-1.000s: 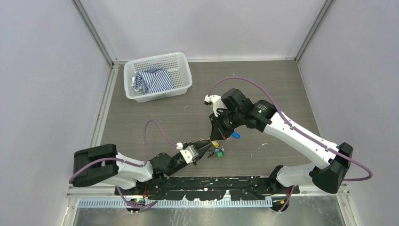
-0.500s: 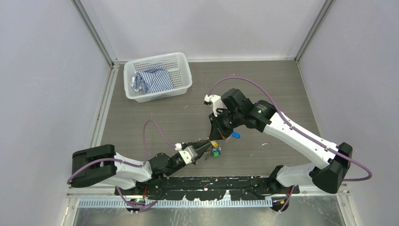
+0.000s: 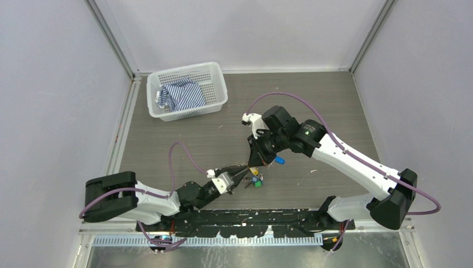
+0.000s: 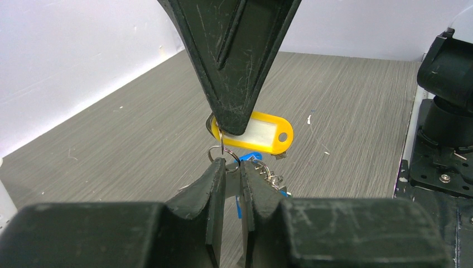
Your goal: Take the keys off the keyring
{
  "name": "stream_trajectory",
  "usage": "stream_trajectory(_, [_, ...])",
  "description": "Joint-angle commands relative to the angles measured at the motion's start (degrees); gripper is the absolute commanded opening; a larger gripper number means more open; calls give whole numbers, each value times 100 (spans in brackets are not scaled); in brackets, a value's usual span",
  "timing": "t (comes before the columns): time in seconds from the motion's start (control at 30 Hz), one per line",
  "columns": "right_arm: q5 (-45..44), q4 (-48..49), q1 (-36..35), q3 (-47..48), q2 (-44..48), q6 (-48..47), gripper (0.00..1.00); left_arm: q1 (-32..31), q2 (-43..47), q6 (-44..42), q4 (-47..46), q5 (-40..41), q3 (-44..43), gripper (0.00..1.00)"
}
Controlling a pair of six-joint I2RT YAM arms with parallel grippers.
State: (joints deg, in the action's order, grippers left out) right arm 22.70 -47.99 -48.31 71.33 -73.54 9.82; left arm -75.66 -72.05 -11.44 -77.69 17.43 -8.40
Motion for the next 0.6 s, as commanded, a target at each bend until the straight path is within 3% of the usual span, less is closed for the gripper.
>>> stream_trajectory(0.0, [235,349,-11,114,225,74,1,-20,-74,-92,-431,123,-160,17])
stream_trajectory(0.57, [293,430,-14,59,214,151,1,-19,-203,10,-427,278,-318,16])
